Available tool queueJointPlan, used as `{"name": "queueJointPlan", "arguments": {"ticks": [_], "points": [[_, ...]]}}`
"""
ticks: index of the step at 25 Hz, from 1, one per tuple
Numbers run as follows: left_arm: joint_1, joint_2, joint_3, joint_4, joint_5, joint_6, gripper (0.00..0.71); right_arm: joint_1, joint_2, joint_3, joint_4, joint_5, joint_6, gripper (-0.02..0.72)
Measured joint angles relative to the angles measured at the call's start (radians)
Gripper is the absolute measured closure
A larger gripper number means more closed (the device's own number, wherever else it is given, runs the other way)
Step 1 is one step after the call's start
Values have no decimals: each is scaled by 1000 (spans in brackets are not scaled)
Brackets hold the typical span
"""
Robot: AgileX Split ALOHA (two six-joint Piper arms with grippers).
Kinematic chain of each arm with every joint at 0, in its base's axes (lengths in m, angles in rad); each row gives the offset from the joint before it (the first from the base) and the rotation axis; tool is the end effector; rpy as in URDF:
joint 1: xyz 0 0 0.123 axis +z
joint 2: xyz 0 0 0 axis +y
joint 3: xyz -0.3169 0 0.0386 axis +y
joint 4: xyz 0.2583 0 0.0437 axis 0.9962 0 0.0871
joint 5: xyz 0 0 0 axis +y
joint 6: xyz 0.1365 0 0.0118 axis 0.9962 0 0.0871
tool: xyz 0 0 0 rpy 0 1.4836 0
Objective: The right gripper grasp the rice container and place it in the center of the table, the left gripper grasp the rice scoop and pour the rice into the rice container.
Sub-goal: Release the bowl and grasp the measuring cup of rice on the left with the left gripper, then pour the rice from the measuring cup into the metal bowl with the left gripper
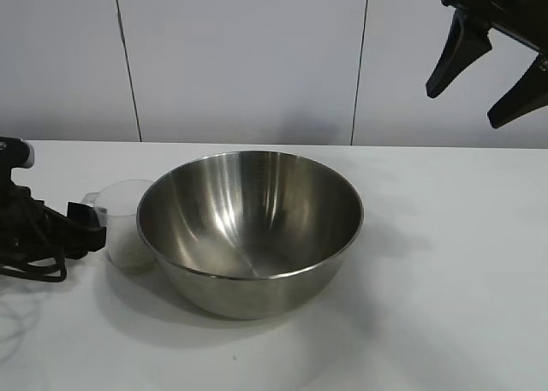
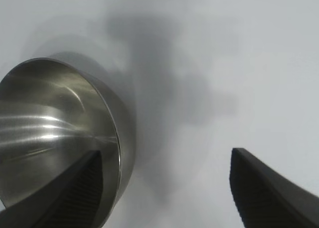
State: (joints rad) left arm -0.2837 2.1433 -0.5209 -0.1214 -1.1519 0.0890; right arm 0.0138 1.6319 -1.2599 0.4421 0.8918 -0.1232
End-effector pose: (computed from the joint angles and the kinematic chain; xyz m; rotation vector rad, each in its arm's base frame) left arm 0.3504 -0.0864 0.0569 0.2422 1.9397 -0.0526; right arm 0.3691 0.0508 0.2671 0.1002 2.6857 0.5127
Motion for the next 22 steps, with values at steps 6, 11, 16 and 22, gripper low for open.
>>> {"name": "queueJointPlan", "arguments": {"ticks": [6, 11, 16, 22], "points": [[0, 0, 0, 3, 0, 0, 521, 0, 0, 0, 0, -1, 0, 209], [0, -40, 0, 3, 1, -4, 689, 0, 0, 0, 0, -1, 0, 209], [0, -138, 0, 3, 15, -43, 705, 0, 0, 0, 0, -2, 0, 209], [0, -347, 1, 25, 206, -46, 707, 0, 0, 0, 0, -3, 0, 209]]}}
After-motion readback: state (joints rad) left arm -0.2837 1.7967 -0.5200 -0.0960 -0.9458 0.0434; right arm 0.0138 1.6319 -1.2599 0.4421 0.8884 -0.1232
